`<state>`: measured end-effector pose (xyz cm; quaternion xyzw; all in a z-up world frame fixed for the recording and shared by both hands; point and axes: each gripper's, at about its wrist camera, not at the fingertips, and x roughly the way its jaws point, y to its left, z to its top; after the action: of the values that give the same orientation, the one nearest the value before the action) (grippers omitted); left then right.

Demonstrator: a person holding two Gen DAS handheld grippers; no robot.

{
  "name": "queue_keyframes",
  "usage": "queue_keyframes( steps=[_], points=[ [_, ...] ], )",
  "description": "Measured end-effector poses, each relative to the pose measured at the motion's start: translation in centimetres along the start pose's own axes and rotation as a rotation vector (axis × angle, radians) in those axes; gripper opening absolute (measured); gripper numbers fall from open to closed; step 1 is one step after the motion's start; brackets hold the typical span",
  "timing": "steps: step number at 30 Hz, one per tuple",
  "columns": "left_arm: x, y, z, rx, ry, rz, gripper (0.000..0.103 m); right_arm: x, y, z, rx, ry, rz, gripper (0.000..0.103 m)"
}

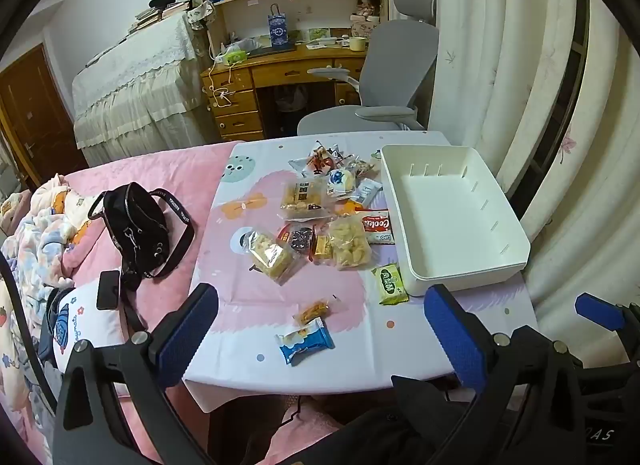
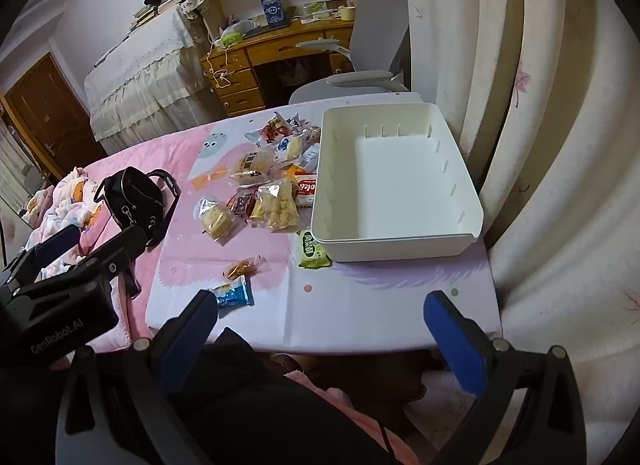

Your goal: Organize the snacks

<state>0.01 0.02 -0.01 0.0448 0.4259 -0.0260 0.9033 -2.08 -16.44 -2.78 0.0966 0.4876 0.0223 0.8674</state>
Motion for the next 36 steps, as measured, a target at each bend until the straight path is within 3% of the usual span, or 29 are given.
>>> queue_keyframes(
  steps=[36],
  points=[
    [1.6,0.1,-0.1,0.004,0.051,-0.016,0.102,0.6,-0.9,0.7,0.034,0.04,-0.028,0.103]
  ],
)
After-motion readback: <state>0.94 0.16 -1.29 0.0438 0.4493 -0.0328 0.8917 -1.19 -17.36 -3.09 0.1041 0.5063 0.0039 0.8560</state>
